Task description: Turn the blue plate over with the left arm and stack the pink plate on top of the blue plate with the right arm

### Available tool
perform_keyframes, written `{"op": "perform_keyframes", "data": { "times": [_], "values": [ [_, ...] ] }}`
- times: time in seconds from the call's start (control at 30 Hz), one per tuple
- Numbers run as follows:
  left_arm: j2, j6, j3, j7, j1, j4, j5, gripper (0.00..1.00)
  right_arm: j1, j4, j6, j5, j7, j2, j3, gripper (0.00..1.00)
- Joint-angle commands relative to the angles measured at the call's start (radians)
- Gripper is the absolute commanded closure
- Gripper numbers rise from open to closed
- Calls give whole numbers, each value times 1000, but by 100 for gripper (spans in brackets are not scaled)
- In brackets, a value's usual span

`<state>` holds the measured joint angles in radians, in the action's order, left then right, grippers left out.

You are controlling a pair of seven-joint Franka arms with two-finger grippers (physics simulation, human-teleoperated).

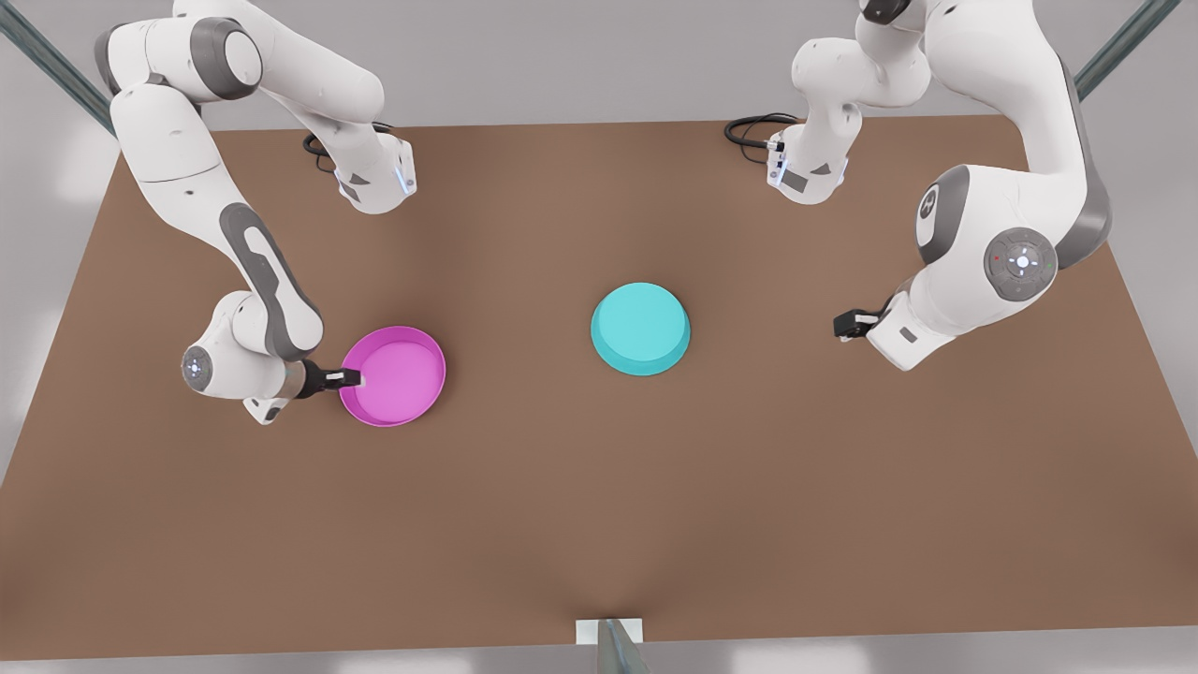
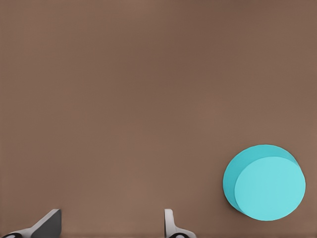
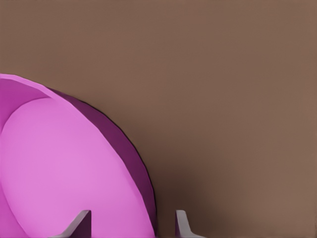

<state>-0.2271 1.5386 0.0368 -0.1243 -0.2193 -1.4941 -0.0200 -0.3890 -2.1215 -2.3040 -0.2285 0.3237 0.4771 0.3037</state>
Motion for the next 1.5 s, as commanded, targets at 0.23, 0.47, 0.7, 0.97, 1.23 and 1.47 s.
{"op": "perform_keyframes", "data": {
  "times": [0.23, 0.47, 0.7, 0.97, 1.23, 1.47],
  "values": [
    [-1, 0, 0, 0, 0, 0, 0, 0, 2, 18, 6, 0, 0, 15, -1, 40],
    [-1, -2, 0, 0, -2, -2, 0, 0, -1, 21, 11, 2, 1, 18, 0, 64],
    [-1, -8, 0, 0, -2, -3, 0, 0, 1, 23, 9, 2, 1, 18, -1, 68],
    [-5, -11, 0, -2, -2, -3, 0, 0, -1, 23, 11, 2, 1, 20, -1, 66],
    [-5, -18, 0, -2, -2, -3, 0, 0, 4, 25, 11, 3, 1, 26, -2, 65],
    [-5, -21, 0, -2, -2, -3, 0, 0, 6, 32, 11, 6, 1, 34, -2, 69]
  ]
}}
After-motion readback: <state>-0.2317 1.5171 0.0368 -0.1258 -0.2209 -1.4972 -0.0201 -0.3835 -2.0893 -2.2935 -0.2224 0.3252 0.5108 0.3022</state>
